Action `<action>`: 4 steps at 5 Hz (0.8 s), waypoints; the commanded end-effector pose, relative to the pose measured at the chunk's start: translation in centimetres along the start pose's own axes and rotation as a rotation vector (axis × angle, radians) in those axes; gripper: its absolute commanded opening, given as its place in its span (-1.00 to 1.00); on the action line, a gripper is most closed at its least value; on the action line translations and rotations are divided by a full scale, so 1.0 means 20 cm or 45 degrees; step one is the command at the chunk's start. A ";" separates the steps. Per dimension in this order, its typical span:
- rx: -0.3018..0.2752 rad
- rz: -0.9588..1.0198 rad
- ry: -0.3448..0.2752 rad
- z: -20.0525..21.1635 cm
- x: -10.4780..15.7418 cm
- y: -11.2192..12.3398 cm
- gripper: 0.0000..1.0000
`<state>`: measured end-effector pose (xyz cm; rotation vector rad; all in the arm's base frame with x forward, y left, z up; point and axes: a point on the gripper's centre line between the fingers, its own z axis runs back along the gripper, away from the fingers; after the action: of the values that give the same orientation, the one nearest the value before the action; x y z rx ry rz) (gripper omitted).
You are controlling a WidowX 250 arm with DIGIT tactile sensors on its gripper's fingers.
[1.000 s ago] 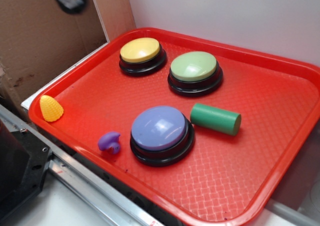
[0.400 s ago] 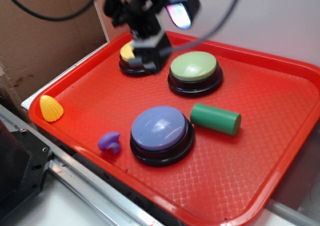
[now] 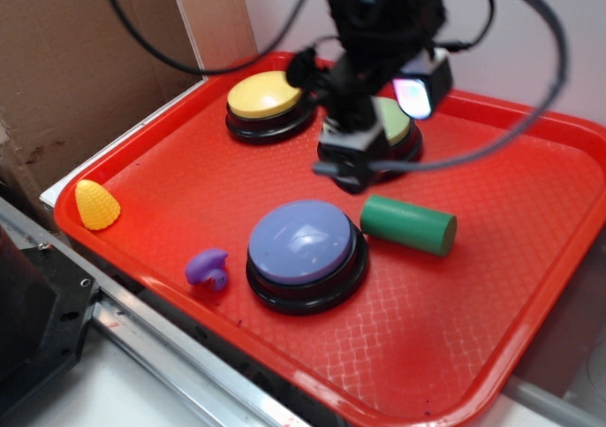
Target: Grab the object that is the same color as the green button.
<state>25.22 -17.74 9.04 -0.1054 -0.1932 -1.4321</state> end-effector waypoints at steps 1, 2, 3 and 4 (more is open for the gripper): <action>-0.002 0.001 0.016 -0.06 0.07 -0.02 1.00; -0.040 0.005 0.040 -0.13 0.05 -0.01 1.00; -0.063 0.005 0.066 -0.19 0.05 -0.02 1.00; -0.067 0.024 0.116 -0.25 0.05 -0.01 1.00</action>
<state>26.41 -18.76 2.53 -0.0930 -0.0171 -1.4121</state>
